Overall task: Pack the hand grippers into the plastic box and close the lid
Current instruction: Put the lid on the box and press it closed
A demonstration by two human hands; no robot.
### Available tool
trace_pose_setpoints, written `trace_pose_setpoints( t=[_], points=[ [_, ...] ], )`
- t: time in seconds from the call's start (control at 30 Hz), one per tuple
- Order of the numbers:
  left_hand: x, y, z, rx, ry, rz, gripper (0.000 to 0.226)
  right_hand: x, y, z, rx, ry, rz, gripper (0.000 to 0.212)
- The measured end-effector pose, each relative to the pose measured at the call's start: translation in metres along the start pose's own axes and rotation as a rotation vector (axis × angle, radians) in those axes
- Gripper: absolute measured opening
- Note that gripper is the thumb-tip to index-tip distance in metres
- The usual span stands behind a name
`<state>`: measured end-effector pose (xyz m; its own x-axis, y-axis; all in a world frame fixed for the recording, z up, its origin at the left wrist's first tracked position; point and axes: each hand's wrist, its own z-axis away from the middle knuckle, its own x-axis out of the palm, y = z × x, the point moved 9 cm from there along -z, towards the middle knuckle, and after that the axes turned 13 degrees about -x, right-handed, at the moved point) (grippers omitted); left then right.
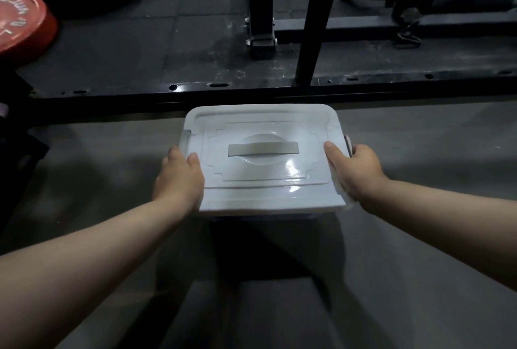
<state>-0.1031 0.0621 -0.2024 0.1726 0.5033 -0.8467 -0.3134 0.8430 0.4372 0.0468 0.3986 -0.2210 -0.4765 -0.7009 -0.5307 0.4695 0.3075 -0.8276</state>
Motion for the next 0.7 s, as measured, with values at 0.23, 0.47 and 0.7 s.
trace_pose_setpoints(
  t=[0.23, 0.47, 0.7],
  points=[
    [0.0, 0.001, -0.001, 0.008, 0.019, -0.019, 0.051, -0.001, -0.017, -0.002, -0.184, 0.061, 0.177, 0.068],
    [0.001, 0.001, 0.0, 0.001, 0.028, -0.057, 0.053, -0.003, -0.03, 0.006, -0.225, 0.099, 0.325, 0.047],
    [0.0, 0.0, -0.001, -0.012, 0.038, -0.068, 0.051, 0.002, -0.041, 0.007, -0.323, 0.102, 0.443, 0.046]
  ],
)
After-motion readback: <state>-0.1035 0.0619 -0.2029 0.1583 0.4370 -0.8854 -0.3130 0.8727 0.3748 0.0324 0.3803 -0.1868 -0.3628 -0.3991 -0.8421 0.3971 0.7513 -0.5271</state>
